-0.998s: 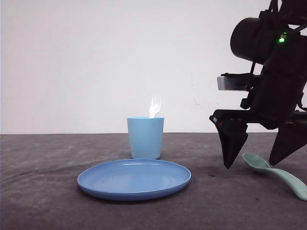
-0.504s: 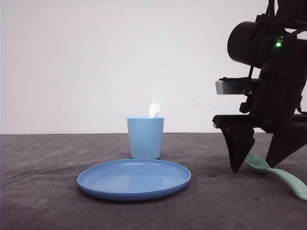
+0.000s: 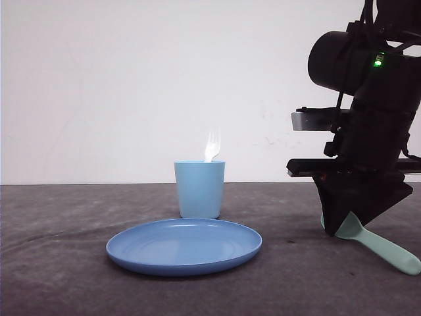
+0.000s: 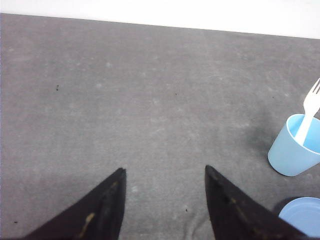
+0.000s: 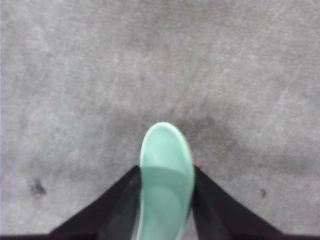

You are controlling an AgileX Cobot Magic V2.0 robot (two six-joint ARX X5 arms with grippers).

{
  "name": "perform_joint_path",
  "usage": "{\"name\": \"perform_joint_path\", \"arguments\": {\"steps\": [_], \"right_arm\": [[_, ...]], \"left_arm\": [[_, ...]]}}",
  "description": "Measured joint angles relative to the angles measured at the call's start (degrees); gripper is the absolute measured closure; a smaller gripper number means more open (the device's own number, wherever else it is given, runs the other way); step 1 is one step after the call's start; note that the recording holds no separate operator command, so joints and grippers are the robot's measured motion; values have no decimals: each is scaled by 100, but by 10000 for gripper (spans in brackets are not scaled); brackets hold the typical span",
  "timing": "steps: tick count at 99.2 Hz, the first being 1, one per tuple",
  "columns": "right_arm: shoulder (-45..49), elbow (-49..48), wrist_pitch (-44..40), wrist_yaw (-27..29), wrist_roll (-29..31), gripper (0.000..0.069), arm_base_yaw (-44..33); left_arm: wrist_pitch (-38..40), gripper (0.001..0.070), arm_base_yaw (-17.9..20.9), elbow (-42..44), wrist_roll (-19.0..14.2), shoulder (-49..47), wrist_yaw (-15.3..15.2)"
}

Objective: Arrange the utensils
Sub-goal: 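Lift the green spoon with the right gripper over the cup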

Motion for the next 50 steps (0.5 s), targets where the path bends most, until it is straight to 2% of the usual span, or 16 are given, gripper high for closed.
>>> {"name": "perform_joint_path", "arguments": {"steps": [16, 50], "right_arm": [[0, 4, 4, -7, 0, 615, 0], [-184, 92, -85, -4, 0, 631, 0]], "left_arm": [[0, 412, 0, 0, 0, 0, 2], [0, 412, 0, 0, 0, 0, 2]]}}
